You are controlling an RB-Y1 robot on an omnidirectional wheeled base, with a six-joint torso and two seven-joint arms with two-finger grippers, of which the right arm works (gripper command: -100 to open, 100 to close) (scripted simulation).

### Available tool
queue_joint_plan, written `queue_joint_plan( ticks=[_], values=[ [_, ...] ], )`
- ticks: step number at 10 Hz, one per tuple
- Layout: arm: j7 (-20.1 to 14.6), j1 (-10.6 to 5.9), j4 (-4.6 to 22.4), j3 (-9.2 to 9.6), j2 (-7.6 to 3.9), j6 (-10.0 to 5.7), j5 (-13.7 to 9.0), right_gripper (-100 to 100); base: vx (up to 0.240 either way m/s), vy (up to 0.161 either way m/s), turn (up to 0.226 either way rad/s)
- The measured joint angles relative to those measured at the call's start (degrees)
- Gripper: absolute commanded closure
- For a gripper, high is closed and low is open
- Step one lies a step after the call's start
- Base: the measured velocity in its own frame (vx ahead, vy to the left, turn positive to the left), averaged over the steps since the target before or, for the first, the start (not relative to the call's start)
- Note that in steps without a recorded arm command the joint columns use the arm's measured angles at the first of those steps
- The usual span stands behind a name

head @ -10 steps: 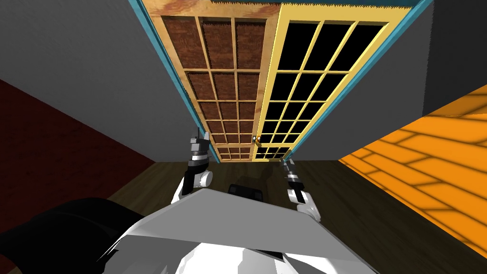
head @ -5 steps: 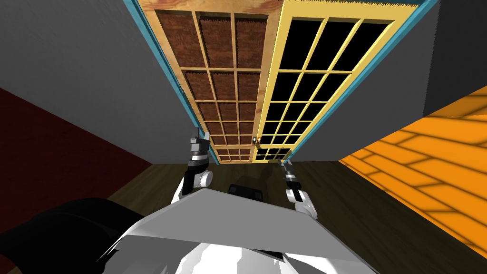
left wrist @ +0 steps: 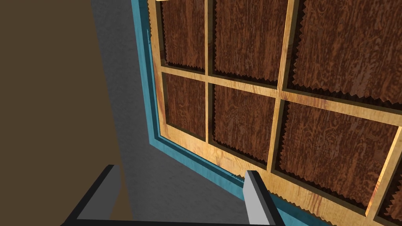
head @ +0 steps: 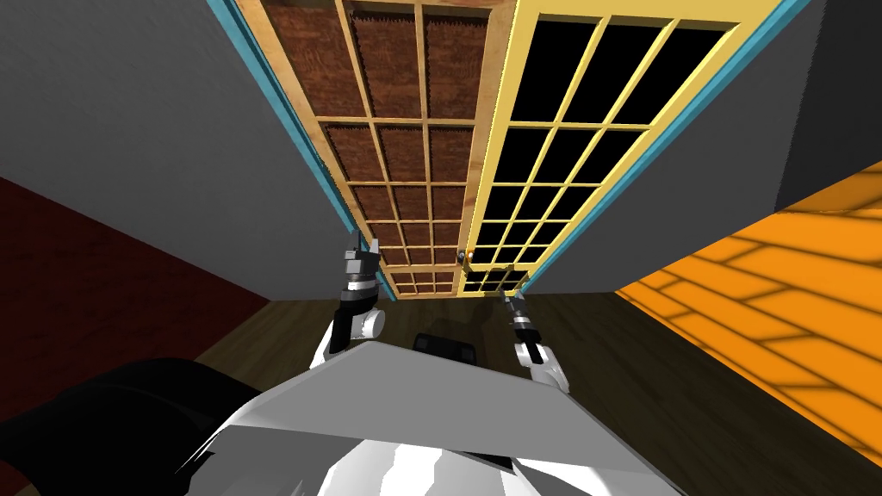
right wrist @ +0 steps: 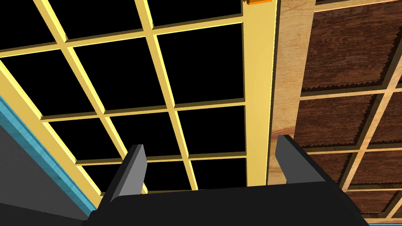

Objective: Pull the door open

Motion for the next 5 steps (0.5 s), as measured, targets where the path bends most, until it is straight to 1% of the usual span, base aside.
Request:
queue_joint_plan(
  ticks=[1, 2, 4, 5],
  values=[
    [0.9, -0.74, 1.4, -0.44, 0.07, -0.33, 0.8, -100, 0.096, 0.038, -0.018],
    [2.3, -1.76, 3.7, -1.06, 0.12, -0.95, 1.4, -100, 0.124, 0.034, -0.025],
    [4.4, -3.06, 6.7, -2.14, 0.36, -1.80, 3.6, -100, 0.132, 0.045, -0.016],
    [5.4, -3.76, 8.3, -2.64, 0.41, -2.28, 4.3, -100, 0.106, 0.038, -0.012]
  ],
)
